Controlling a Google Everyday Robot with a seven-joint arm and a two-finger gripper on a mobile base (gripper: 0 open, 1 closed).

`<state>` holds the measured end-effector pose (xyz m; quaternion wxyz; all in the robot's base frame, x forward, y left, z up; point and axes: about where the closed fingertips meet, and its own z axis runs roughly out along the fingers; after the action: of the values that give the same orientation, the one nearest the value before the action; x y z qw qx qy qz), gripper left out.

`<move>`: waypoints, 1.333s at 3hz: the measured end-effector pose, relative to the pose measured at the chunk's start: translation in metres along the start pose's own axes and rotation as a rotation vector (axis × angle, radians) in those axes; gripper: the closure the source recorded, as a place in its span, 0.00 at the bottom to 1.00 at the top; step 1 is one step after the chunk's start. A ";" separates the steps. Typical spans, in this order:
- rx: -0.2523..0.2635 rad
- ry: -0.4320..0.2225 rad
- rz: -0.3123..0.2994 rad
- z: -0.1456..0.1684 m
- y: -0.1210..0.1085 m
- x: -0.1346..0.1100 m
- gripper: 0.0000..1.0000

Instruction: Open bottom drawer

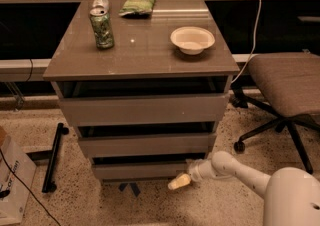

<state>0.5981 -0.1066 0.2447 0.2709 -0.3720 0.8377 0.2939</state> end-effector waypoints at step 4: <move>-0.023 0.008 0.015 0.031 -0.024 0.004 0.43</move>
Offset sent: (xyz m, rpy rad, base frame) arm 0.0406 0.0031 -0.0363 0.0096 0.0089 -0.0046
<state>0.6216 -0.0998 0.2140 0.2610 -0.3701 0.8381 0.3042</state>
